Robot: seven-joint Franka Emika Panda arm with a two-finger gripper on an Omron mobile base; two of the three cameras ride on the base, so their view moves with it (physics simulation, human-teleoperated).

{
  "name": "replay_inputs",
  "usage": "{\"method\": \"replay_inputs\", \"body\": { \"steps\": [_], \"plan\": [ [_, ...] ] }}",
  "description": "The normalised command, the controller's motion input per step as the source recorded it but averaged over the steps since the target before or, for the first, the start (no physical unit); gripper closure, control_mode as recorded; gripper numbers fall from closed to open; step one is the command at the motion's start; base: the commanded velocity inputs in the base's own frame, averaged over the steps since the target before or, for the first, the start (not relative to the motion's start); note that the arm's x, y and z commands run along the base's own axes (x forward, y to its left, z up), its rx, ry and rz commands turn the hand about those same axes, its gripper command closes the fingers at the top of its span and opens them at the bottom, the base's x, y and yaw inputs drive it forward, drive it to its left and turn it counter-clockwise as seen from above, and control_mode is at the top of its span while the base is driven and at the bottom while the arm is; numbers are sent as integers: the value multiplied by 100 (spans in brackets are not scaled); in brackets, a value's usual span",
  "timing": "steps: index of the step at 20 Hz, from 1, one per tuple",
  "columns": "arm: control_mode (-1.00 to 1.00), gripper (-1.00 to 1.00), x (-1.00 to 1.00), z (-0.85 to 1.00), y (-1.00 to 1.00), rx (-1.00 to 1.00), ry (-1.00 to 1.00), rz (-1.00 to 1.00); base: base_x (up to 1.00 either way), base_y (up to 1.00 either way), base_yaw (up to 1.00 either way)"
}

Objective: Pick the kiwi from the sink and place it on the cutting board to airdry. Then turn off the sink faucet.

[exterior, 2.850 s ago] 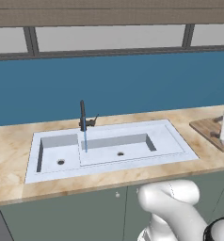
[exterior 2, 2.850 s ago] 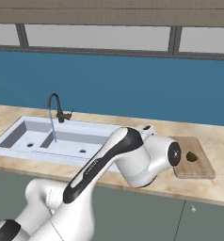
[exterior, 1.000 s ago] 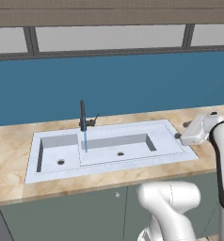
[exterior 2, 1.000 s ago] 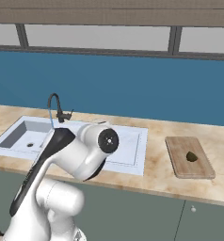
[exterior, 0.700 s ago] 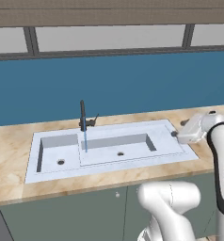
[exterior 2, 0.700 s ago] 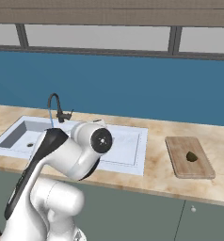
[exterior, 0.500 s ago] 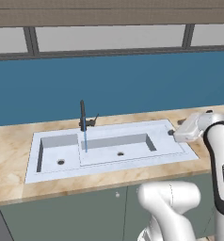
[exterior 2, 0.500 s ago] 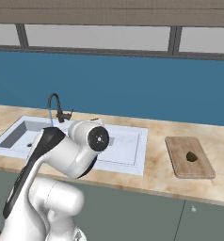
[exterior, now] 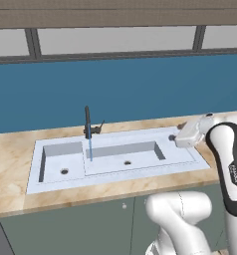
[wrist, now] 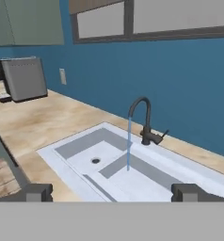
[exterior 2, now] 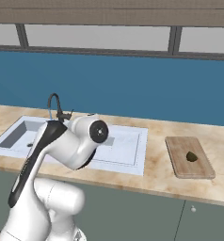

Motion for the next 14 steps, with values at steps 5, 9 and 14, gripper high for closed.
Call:
{"method": "replay_inputs", "body": {
  "steps": [5,9,14],
  "plan": [
    [-100,-100,24,0,28,0,0,11,0,0,0],
    [-100,-100,18,-6,31,0,0,2,0,0,0],
    [-100,-100,32,-6,25,-1,0,0,0,0,0]
  ]
}}
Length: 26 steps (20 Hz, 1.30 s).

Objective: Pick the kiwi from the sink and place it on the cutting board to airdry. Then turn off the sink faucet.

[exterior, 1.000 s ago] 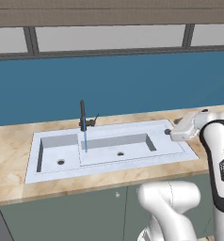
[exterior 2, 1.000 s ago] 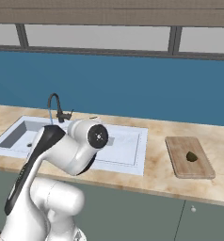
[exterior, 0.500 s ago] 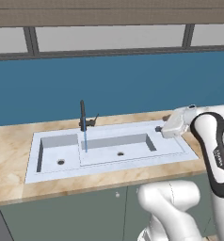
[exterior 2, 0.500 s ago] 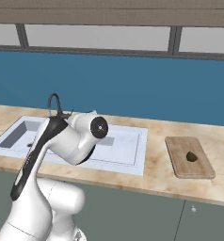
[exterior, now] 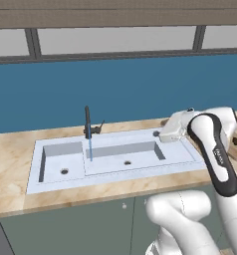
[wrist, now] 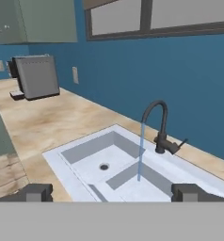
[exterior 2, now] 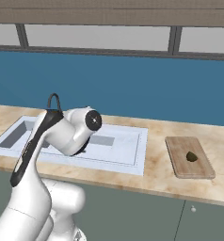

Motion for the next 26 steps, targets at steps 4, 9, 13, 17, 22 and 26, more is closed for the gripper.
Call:
{"method": "replay_inputs", "body": {
  "steps": [4,9,13,17,22,26],
  "plan": [
    [-100,-100,38,0,6,0,0,0,0,0,0],
    [-100,-100,33,-3,0,0,0,6,0,0,0],
    [-100,-100,27,-5,4,0,0,7,0,0,0],
    [-100,-100,8,-9,20,-1,0,7,0,0,0],
    [-100,-100,13,-1,15,0,0,7,0,0,0],
    [-100,-100,10,-5,16,0,0,6,0,0,0]
  ]
}}
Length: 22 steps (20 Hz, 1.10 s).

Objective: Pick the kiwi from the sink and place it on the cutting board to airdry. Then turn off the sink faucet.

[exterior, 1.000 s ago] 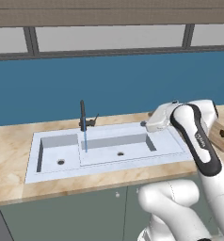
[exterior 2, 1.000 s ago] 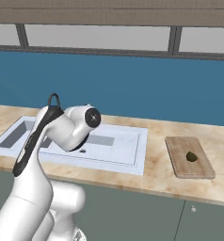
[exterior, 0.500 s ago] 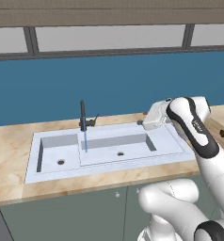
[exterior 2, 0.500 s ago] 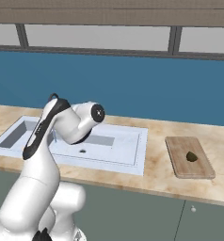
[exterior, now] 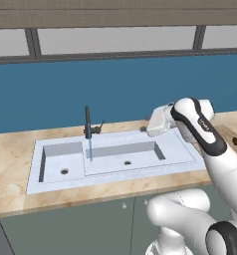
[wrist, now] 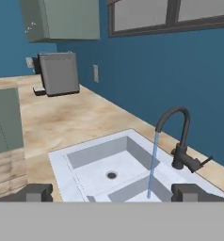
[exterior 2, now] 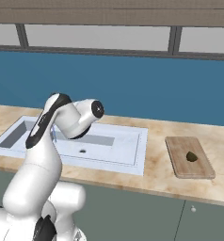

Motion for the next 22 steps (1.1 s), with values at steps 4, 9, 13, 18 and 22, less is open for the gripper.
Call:
{"method": "replay_inputs", "body": {
  "steps": [4,9,13,18,22],
  "plan": [
    [-100,-100,3,-18,8,0,0,5,0,0,0],
    [-100,-100,0,-25,11,0,-2,3,0,0,0],
    [-100,-100,5,-10,10,0,-2,-1,0,0,0],
    [-100,-100,16,0,6,0,0,-3,0,0,0],
    [-100,-100,29,-1,1,0,0,0,0,0,0]
  ]
}}
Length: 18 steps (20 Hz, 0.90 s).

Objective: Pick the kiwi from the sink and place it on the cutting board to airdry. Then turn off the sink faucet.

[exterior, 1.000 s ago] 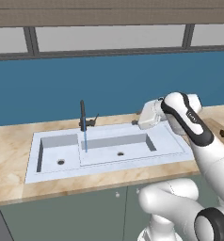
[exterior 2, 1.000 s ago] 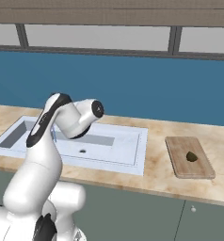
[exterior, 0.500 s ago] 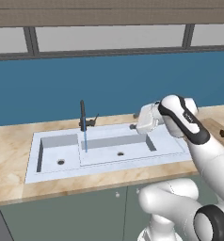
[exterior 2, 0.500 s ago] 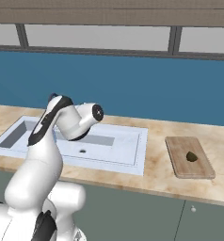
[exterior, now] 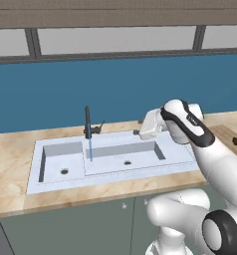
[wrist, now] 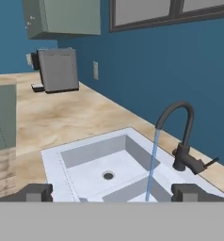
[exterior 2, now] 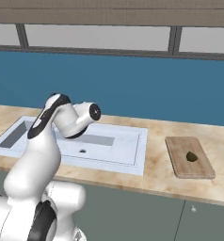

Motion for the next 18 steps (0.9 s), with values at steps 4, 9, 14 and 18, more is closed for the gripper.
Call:
{"method": "replay_inputs", "body": {
  "steps": [4,9,14,18],
  "plan": [
    [-100,-100,24,-15,1,0,0,0,0,0,0],
    [-100,-100,27,-18,8,0,1,0,0,0,0],
    [-100,-100,17,-11,15,0,0,0,0,0,0],
    [-100,-100,17,-3,2,0,0,-1,0,0,0]
  ]
}}
